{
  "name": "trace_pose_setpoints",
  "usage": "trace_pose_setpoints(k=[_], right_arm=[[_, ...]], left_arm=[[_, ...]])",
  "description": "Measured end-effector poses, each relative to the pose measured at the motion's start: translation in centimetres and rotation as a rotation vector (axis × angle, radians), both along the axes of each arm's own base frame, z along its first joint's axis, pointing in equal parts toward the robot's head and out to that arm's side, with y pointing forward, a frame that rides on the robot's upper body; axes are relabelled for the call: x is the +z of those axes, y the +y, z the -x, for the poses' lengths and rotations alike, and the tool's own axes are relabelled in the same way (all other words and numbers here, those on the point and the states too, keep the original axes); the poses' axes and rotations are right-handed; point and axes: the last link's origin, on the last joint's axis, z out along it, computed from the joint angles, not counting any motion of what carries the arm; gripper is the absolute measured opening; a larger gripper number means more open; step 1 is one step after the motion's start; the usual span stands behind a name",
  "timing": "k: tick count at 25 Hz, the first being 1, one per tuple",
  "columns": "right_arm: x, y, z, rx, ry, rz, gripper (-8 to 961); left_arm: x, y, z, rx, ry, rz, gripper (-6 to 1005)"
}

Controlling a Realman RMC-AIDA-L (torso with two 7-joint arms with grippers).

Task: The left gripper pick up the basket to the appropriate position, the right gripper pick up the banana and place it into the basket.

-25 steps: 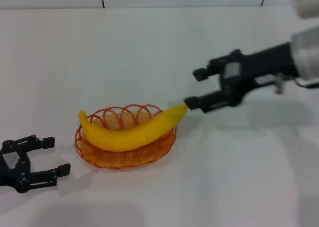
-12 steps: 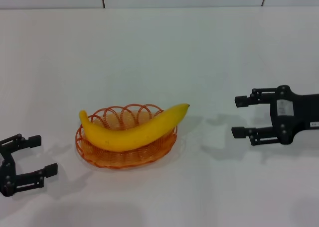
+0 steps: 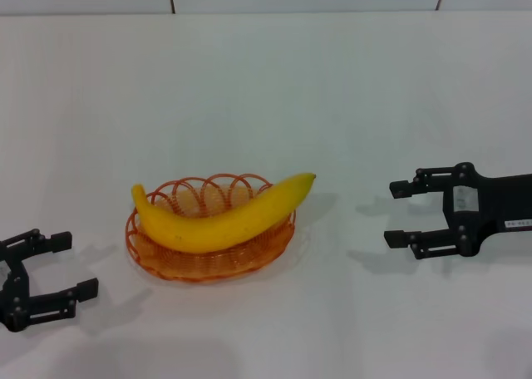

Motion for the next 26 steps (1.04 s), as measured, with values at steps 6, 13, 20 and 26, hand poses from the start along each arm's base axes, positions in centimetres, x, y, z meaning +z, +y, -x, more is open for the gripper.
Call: trace_pose_setpoints(k=[6,13,20,26], right_arm=[[-0.3,0.1,-0.1,0.010,-0.001,0.005,759],[-0.8,0.1,0.3,0.016,0.011,0.010,759],[-1.9,0.2,0.9,0.044,0.040,0.025,759],[-2.2,0.0,0.7,0.037,0.045,0.036,759]], left_arm=[[-0.1,0.2,-0.2,-0.026,0.008,-0.005,860],[-1.0,0.8,-0.8,-0.107,-0.004,-0.045,860],[-2.0,1.1,-0.9,-0.160,-0.002,-0.077,860],[-2.0,0.9,-0.6,-0.147,0.000,-0.082,860]])
